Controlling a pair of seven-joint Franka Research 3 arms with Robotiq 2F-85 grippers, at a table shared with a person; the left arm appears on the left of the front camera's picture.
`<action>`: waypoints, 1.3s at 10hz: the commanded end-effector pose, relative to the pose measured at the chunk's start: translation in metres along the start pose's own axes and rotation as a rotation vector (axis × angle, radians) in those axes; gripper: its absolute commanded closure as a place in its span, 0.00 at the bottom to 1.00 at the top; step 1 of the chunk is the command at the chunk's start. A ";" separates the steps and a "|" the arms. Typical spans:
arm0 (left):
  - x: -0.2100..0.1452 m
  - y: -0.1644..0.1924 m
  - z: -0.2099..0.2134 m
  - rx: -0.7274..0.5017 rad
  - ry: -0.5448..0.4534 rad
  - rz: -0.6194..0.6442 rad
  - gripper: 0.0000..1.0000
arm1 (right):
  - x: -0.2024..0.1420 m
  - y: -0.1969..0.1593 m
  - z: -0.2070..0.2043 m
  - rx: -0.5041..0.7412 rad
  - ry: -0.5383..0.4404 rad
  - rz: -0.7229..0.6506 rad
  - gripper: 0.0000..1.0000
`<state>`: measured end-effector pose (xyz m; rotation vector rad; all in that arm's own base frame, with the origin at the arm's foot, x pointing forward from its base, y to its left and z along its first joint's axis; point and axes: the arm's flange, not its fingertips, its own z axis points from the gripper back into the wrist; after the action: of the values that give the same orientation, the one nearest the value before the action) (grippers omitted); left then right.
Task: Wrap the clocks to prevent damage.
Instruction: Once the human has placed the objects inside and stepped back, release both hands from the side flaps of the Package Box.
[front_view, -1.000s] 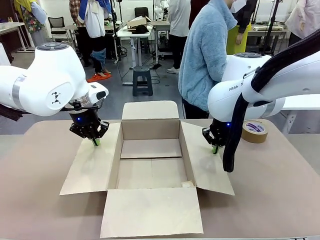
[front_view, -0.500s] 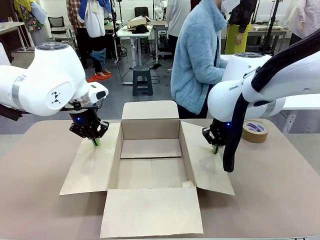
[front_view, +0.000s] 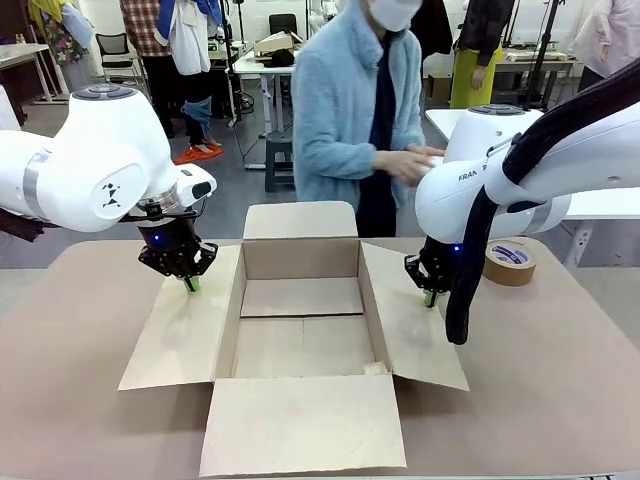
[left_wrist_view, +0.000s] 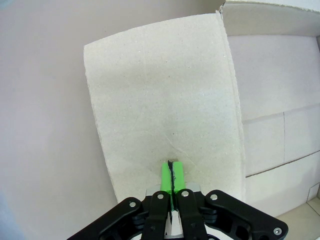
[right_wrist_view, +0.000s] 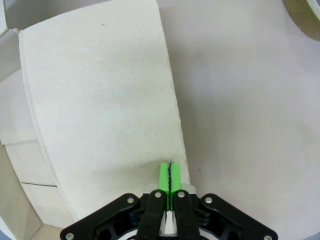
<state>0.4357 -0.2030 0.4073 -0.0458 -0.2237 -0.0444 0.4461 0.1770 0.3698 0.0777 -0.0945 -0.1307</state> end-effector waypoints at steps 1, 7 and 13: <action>0.001 -0.001 0.001 0.003 -0.003 0.001 1.00 | 0.000 0.000 0.000 0.000 -0.001 0.000 0.99; 0.001 -0.001 0.001 0.003 -0.003 0.001 1.00 | 0.000 0.000 0.000 0.000 -0.001 0.000 0.99; 0.001 -0.001 0.001 0.003 -0.003 0.001 1.00 | 0.000 0.000 0.000 0.000 -0.001 0.000 0.99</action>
<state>0.4357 -0.2030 0.4073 -0.0458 -0.2237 -0.0444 0.4461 0.1770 0.3698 0.0777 -0.0945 -0.1307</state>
